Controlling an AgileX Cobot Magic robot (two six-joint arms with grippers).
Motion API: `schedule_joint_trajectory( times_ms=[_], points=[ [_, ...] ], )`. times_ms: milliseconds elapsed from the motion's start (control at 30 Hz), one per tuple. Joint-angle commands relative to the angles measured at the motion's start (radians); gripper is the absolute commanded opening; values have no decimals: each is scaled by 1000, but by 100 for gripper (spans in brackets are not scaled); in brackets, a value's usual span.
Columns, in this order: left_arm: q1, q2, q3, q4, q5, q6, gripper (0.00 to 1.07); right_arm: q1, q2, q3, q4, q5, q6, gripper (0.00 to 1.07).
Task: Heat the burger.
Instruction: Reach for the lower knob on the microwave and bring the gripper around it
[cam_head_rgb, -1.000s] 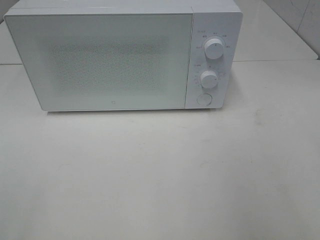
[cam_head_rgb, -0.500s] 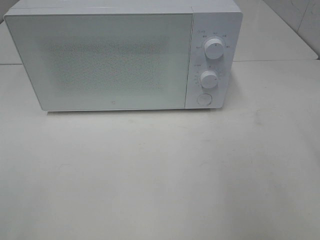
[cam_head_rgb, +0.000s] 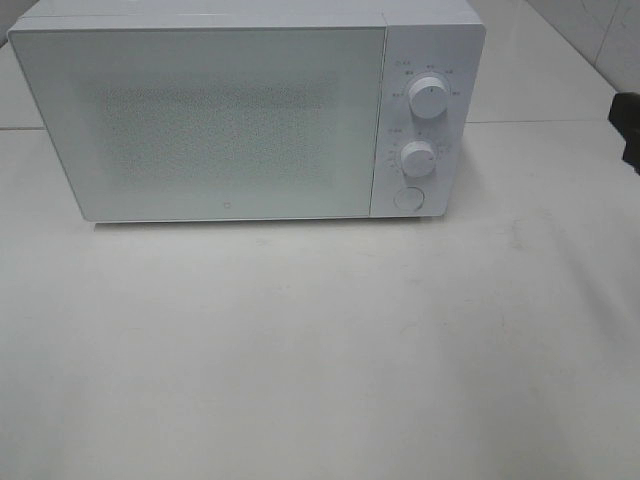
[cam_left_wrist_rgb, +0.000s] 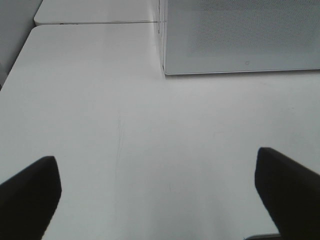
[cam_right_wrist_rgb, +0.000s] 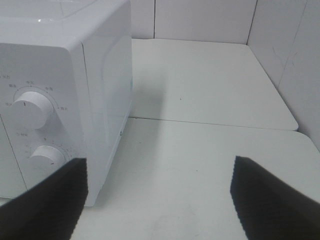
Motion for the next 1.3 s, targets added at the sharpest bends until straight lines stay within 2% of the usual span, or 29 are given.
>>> schedule_joint_trajectory(
  times_ms=[33,200,267,300,333,367,400,467,500,533,600,633,667,733,767,900,967,1167,1300],
  points=[
    [2,-18,5,-1,2,-5,98,-2,46,19,21,-121,-26,76],
    [2,-18,5,-1,2,-5,98,20,162,62,135,-300,-98,76],
    [2,-18,5,-1,2,-5,98,92,223,80,228,-379,-178,76],
    [2,-18,5,-1,2,-5,98,92,223,80,228,-379,-178,76],
    [2,-18,5,-1,2,-5,98,159,263,83,302,-415,-228,76],
    [2,-18,5,-1,2,-5,98,159,263,83,302,-415,-228,76],
    [2,-18,5,-1,2,-5,98,222,305,83,378,-451,-276,76],
    [2,-18,5,-1,2,-5,98,257,323,83,409,-477,-294,76],
    [2,-18,5,-1,2,-5,98,319,355,83,461,-531,-327,76],
    [2,-18,5,-1,2,-5,98,319,355,83,461,-531,-327,76],
    [2,-18,5,-1,2,-5,98,419,400,83,565,-605,-354,76],
    [2,-18,5,-1,2,-5,98,419,400,83,565,-605,-354,76],
    [2,-18,5,-1,2,-5,98,477,428,83,642,-649,-363,76],
    [2,-18,5,-1,2,-5,98,501,443,83,669,-665,-368,76],
    [2,-18,5,-1,2,-5,98,555,470,74,728,-686,-381,76],
    [2,-18,5,-1,2,-5,98,621,502,53,792,-697,-397,76],
    [2,-18,5,-1,2,-5,98,683,538,22,862,-705,-421,76],
    [2,-18,5,-1,2,-5,98,774,597,-54,975,-721,-465,76],
    [2,-18,5,-1,2,-5,98,802,629,-85,997,-731,-479,76]
  ],
)
